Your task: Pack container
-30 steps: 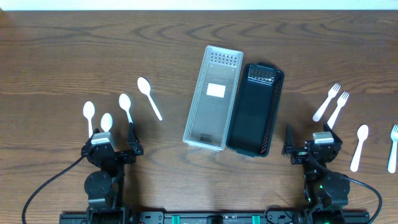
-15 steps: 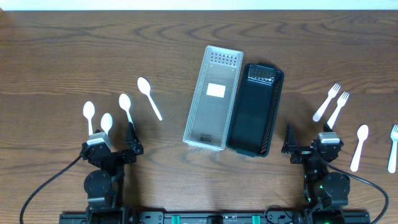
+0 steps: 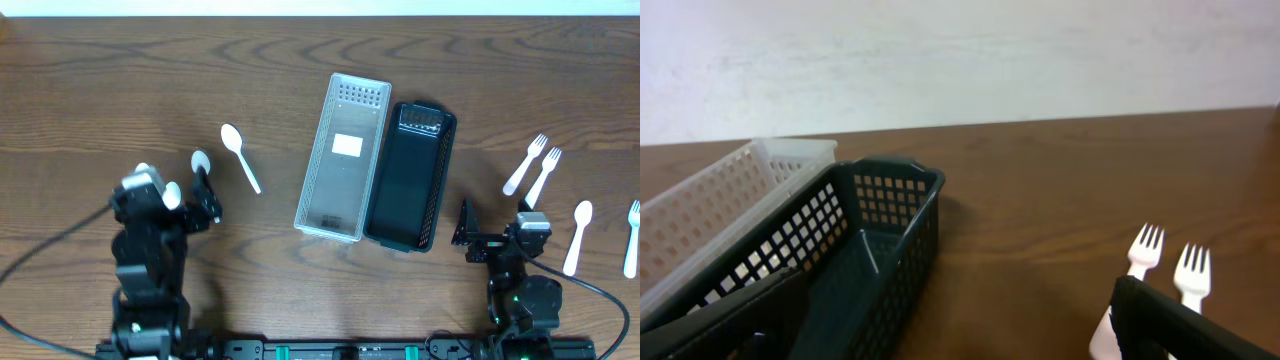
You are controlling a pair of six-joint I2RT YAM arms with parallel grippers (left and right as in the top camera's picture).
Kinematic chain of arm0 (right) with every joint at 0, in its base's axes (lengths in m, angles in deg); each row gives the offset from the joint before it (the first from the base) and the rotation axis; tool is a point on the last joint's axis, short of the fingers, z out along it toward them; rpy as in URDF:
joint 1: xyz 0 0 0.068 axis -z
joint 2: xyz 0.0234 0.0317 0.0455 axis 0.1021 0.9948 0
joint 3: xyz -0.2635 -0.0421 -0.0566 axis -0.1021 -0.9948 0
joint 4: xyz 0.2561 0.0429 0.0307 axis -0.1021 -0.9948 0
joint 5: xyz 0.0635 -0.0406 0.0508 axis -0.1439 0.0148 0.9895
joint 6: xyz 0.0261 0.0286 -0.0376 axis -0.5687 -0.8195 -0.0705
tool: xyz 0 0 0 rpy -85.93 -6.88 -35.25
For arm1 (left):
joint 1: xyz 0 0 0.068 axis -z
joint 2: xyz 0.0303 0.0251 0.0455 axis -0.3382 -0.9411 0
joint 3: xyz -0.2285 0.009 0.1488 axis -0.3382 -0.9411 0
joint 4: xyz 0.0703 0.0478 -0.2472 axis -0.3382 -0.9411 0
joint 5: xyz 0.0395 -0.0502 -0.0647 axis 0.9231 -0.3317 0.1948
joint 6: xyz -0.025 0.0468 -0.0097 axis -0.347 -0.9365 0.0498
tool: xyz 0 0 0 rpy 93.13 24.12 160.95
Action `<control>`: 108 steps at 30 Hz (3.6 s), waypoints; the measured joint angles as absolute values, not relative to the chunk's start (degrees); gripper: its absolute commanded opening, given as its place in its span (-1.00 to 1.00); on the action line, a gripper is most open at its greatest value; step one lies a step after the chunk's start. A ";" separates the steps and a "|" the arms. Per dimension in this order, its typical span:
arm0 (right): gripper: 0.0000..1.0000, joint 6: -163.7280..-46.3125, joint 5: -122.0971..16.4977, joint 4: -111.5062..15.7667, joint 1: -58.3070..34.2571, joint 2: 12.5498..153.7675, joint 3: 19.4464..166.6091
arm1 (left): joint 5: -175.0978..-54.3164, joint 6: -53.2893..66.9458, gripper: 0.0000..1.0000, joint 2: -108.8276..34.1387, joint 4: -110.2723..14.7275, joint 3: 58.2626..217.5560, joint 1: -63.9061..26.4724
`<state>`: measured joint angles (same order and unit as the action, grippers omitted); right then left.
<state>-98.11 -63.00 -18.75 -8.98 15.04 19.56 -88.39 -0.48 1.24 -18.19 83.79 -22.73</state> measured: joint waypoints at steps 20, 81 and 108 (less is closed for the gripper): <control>0.99 -97.04 -60.72 -53.61 -8.60 53.53 62.29 | -88.41 -3.43 0.96 -29.66 -55.89 122.15 -22.73; -0.84 -96.61 -41.55 -55.29 -3.99 109.73 84.03 | -88.41 -3.67 0.97 -30.19 -59.78 122.15 -22.73; -0.78 -97.11 -40.22 -45.00 -11.29 109.73 84.03 | -88.41 -3.67 0.96 -30.19 -60.72 122.15 -22.73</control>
